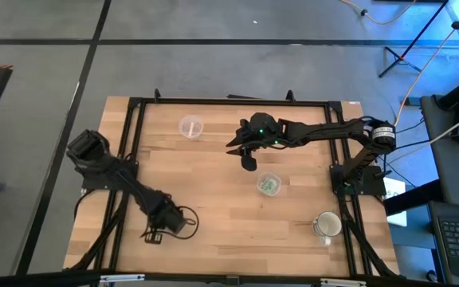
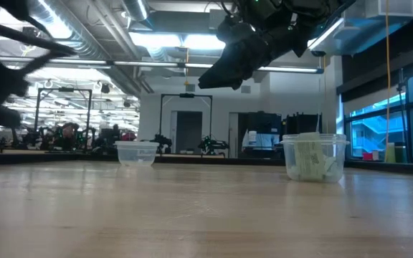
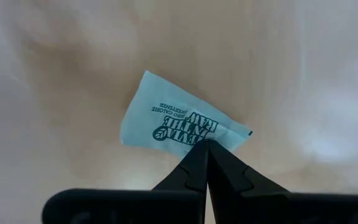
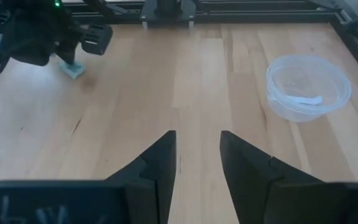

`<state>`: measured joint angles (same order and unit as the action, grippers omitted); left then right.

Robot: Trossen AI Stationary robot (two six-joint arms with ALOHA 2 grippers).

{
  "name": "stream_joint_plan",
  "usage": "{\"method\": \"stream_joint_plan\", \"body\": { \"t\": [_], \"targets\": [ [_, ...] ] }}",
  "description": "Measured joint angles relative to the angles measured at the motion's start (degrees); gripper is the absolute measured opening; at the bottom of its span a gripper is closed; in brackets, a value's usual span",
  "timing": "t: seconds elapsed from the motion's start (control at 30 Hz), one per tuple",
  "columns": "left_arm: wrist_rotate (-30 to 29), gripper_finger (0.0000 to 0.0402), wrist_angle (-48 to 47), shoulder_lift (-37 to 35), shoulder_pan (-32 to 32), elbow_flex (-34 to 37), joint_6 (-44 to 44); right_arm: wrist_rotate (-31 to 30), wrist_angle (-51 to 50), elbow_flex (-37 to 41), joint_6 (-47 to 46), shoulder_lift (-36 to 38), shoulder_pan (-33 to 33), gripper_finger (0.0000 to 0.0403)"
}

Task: Pick and place Stevia / Truvia into bins
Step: Put the stevia packet into the bottom transparent container

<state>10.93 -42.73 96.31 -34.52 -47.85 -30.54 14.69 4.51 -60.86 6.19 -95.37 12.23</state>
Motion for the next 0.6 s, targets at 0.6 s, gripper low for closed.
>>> {"method": "stream_joint_plan", "body": {
  "t": [0.6],
  "targets": [
    [-4.89,0.0002,0.89,-0.13,14.84,-0.01,28.19,0.0,-6.29,-0.04,-10.25,0.0,0.0,0.0129]
  ]
}}
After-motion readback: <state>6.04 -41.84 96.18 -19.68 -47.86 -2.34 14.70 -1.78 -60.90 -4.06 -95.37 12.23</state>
